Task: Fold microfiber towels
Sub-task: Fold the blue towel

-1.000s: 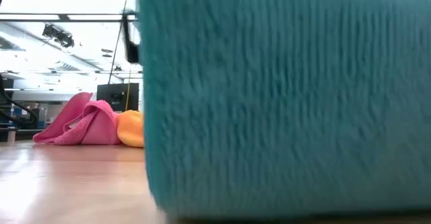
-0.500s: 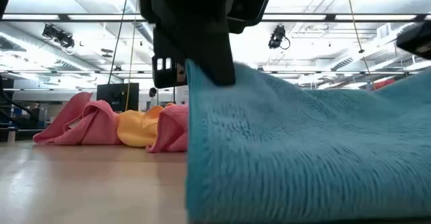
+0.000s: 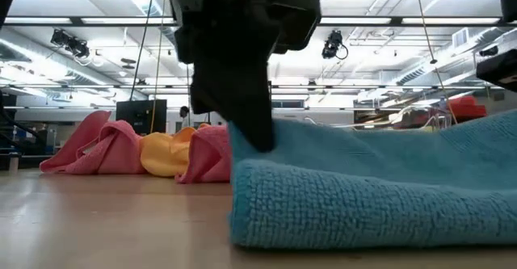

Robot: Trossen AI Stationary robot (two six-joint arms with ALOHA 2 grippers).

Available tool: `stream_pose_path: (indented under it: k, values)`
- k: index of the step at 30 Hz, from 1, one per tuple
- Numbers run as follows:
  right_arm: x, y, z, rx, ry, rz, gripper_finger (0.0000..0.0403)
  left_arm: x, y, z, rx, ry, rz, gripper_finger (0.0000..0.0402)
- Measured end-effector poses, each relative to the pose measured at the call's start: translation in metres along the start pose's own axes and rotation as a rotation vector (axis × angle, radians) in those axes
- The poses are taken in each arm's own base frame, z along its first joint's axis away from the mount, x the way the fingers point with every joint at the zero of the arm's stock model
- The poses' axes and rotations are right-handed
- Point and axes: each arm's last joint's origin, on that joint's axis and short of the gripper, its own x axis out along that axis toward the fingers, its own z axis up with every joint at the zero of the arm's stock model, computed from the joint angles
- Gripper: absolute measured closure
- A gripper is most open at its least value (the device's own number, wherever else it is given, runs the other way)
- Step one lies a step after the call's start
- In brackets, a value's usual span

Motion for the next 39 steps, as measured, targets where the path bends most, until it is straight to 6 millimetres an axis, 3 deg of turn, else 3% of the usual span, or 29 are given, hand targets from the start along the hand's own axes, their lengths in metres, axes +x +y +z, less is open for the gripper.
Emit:
stream_pose_path:
  k: [5, 13, 18, 24, 31, 39]
  values:
    - [0.0, -0.002, 0.002, 0.009, -0.019, -0.022, 0.0366, 0.007, 0.004, -0.003, -0.025, 0.007, 0.049, 0.0336]
    - [0.002, -0.009, 0.004, 0.097, 0.027, -0.01, 0.0301, 0.007, 0.004, -0.002, -0.026, -0.015, 0.072, 0.0241]
    - [-0.002, -0.014, -0.003, 0.151, 0.124, -0.024, 0.0271, -0.007, 0.0, 0.001, 0.013, -0.038, 0.049, 0.0206]
    - [-0.016, -0.021, -0.01, 0.179, 0.178, -0.028, 0.0256, -0.026, -0.002, 0.008, 0.05, -0.087, 0.018, 0.0211]
    - [-0.032, -0.018, 0.003, 0.213, -0.039, 0.038, 0.0256, -0.031, -0.009, 0.017, 0.046, -0.182, -0.052, 0.0239]
    - [-0.01, -0.005, 0.021, 0.16, -0.225, -0.011, 0.0256, -0.031, -0.011, 0.016, 0.033, -0.185, -0.056, 0.0259]
